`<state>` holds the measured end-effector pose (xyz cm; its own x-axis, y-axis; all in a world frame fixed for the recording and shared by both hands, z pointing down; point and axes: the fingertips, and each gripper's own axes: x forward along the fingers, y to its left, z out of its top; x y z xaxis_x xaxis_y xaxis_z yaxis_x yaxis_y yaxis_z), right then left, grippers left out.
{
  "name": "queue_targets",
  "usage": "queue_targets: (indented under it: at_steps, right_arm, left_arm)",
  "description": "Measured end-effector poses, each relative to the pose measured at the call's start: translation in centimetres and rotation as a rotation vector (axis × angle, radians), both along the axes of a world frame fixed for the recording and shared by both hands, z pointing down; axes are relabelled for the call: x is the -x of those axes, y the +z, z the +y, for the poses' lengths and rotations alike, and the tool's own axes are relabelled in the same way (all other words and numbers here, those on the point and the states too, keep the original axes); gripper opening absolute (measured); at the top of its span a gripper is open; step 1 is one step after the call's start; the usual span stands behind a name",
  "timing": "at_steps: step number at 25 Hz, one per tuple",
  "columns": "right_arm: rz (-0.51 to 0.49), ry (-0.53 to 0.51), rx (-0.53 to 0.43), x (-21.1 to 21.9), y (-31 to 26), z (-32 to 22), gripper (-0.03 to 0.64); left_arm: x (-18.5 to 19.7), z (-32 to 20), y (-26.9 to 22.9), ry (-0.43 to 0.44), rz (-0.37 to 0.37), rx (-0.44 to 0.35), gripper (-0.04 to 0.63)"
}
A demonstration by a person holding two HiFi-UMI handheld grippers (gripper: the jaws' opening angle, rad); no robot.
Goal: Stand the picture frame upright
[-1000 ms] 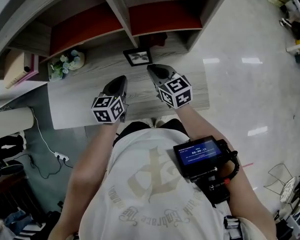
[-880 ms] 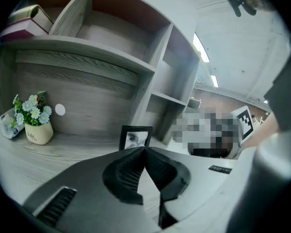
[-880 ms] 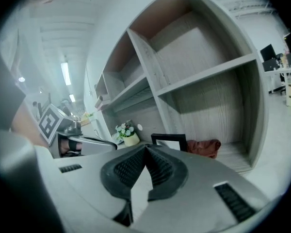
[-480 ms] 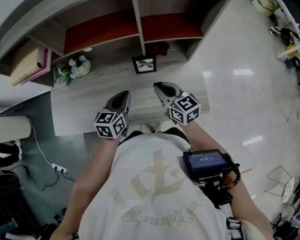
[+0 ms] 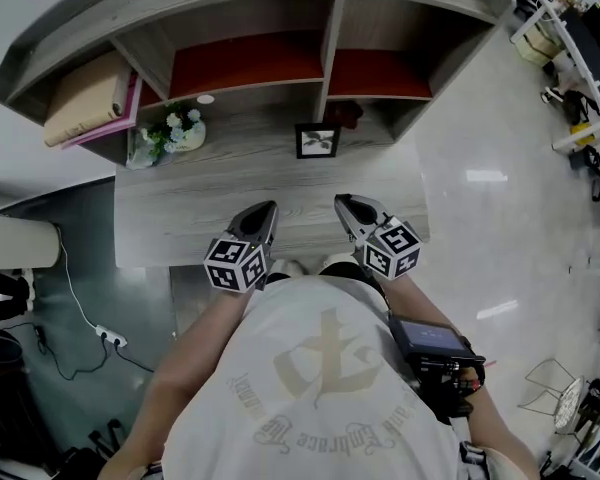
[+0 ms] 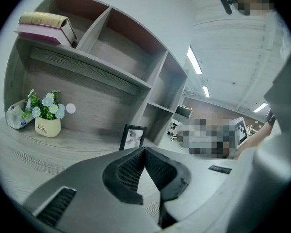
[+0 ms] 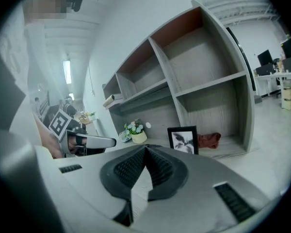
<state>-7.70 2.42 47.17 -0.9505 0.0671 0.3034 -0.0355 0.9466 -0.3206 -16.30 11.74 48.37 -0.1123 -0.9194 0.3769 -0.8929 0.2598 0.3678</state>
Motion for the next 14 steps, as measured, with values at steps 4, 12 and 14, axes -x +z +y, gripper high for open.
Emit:
queue_targets:
  at_steps: [4,12,14]
  right_arm:
    - [0.003,0.004,-0.003,-0.3,-0.03,0.81,0.003]
    - [0.011,0.011,-0.01,-0.41,0.03,1.1,0.003]
    - [0.013,0.016,-0.01,-0.49,0.08,1.12,0.003]
  left_arm:
    - [-0.08,0.56,0.2,0.01,0.002,-0.002,0.006]
    - [-0.78,0.72,0.47,0.047,0.001,-0.001,0.006]
    - [-0.81,0.83,0.6,0.051,0.002,0.003,0.006]
